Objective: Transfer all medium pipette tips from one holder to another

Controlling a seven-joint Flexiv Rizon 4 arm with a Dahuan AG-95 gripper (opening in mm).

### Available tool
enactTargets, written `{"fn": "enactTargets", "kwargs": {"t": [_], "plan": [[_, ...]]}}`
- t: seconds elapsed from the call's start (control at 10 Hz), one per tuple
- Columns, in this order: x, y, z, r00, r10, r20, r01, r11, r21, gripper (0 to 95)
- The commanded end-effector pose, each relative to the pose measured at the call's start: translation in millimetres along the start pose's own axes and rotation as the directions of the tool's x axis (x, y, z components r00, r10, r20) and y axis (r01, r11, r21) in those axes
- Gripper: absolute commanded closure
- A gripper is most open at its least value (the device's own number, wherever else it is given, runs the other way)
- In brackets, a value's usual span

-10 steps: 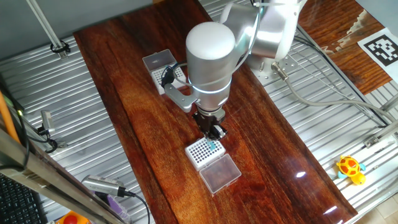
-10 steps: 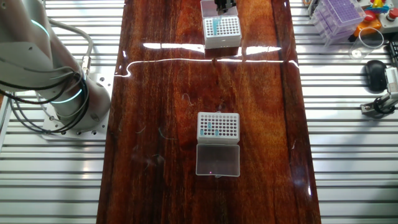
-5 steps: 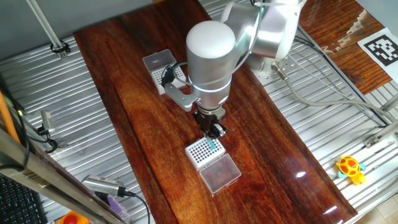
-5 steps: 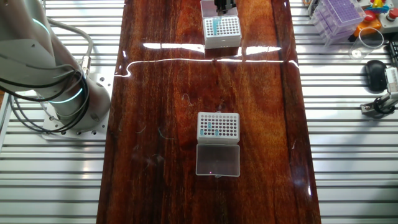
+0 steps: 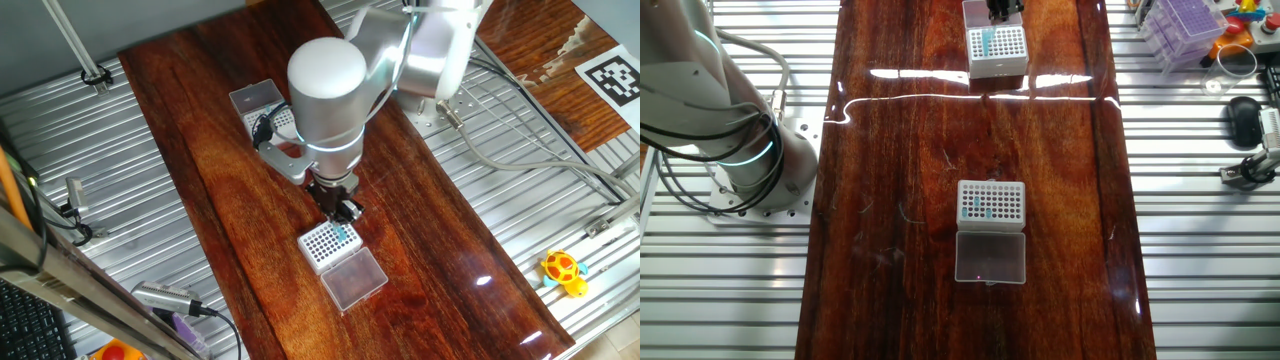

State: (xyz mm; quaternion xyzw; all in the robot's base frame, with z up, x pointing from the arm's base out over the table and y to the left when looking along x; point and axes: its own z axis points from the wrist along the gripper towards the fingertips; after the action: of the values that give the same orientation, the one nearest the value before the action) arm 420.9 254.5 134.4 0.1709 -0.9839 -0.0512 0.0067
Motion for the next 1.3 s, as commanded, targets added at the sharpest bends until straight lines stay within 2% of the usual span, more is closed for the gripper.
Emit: {"fn": "enactTargets", "kwargs": {"t": [0.1, 0.6, 1.3], "plan": [[0.5, 0.3, -0.6, 1.0, 0.007, 0.003, -0.007, 1.0, 0.005, 95.0], [-1.1, 7.2, 3.8, 1.0, 0.018, 0.003, -0.018, 1.0, 0.004, 95.0], [0.7, 6.6, 13.1, 1.0, 0.015, 0.006, -0.015, 1.0, 0.002, 95.0]]}}
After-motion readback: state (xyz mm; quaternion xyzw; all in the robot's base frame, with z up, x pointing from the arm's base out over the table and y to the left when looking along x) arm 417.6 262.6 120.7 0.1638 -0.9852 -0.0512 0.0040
